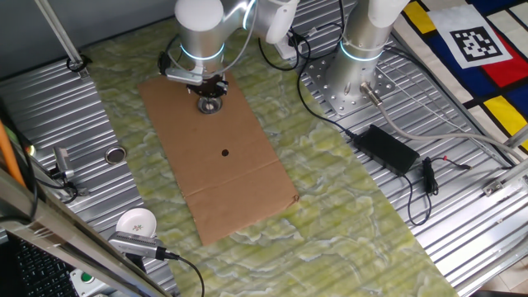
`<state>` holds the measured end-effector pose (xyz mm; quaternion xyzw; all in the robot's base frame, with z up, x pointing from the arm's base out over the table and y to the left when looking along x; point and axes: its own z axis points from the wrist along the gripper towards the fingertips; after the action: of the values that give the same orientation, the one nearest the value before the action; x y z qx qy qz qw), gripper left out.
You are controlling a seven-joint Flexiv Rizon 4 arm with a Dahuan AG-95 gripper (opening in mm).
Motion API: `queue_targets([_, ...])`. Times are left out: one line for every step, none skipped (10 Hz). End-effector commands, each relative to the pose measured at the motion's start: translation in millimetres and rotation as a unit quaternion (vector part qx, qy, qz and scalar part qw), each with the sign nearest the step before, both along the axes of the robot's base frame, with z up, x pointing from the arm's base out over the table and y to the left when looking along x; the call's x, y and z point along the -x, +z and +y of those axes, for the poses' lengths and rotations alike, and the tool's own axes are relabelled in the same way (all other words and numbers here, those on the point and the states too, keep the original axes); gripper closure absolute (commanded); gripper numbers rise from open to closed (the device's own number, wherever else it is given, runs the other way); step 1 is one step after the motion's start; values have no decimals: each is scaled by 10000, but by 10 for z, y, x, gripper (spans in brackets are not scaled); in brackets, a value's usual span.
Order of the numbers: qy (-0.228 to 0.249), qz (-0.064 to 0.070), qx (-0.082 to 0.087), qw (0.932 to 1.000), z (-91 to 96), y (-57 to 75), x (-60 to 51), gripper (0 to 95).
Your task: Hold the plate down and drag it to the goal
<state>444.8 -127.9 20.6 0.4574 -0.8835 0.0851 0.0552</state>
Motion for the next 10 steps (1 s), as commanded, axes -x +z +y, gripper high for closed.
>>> queue_targets([3,6,40,10000,0,3,-7,950])
queue_targets([2,6,52,10000,0,3,-7,950])
queue_targets([-31,-5,21,10000,0,6,-7,950])
queue_targets([-107,-33,-27,9999,-1,10,-7,950])
queue_targets([-145,-56,-102,9998,-1,10,-7,950])
queue_targets([-130,-82,-150,9998,-1,10,-7,950])
queue_targets([-148,-75,-143,9998,-1,10,-7,950])
queue_targets([-85,-49,-133,9999,-1,10,-7,950])
queue_targets([-50,8,6,10000,-1,10,-7,950])
queue_targets([-52,47,68,10000,-1,10,-7,950])
